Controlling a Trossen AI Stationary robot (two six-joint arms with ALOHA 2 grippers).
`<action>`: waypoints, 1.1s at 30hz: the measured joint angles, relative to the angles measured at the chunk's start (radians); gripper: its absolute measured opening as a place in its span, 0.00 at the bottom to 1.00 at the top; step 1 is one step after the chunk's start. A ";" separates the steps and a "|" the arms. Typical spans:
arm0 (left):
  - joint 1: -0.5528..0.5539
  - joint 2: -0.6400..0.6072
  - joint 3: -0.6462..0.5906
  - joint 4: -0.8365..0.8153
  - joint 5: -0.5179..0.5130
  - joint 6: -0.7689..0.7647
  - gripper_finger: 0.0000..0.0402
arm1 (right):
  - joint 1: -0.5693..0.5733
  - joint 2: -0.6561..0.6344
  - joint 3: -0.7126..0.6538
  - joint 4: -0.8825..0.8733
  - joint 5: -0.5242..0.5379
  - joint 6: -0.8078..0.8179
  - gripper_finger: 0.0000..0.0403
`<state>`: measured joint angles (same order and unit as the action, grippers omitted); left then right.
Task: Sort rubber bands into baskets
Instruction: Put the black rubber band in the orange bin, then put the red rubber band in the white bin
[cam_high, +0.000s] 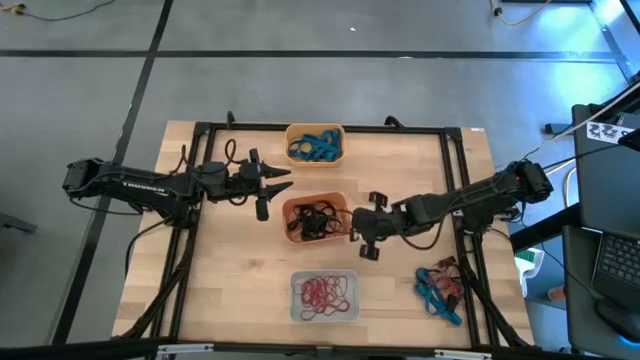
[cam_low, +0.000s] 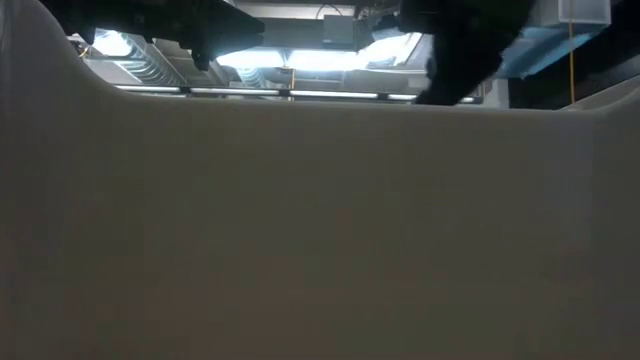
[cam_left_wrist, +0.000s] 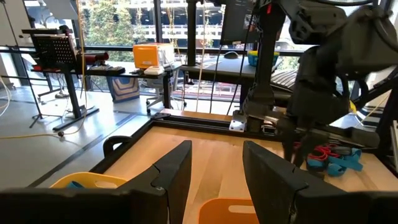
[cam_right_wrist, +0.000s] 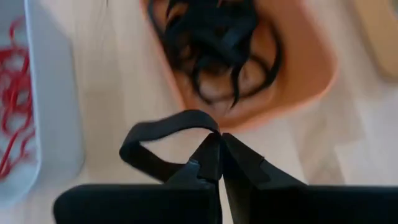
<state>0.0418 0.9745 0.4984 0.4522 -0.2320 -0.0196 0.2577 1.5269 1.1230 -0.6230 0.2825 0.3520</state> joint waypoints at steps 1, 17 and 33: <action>0.000 0.000 0.000 0.000 0.000 0.000 0.35 | -0.010 0.000 0.000 0.026 0.010 -0.013 0.04; -0.001 0.002 0.000 0.001 0.000 0.000 0.35 | -0.139 0.111 0.000 0.290 0.040 -0.070 0.04; -0.001 0.002 0.000 0.000 0.000 -0.003 0.35 | -0.140 0.118 0.031 0.167 -0.074 -0.069 0.41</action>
<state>0.0410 0.9764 0.4980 0.4520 -0.2317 -0.0227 0.1181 1.6451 1.1537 -0.4565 0.2086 0.2830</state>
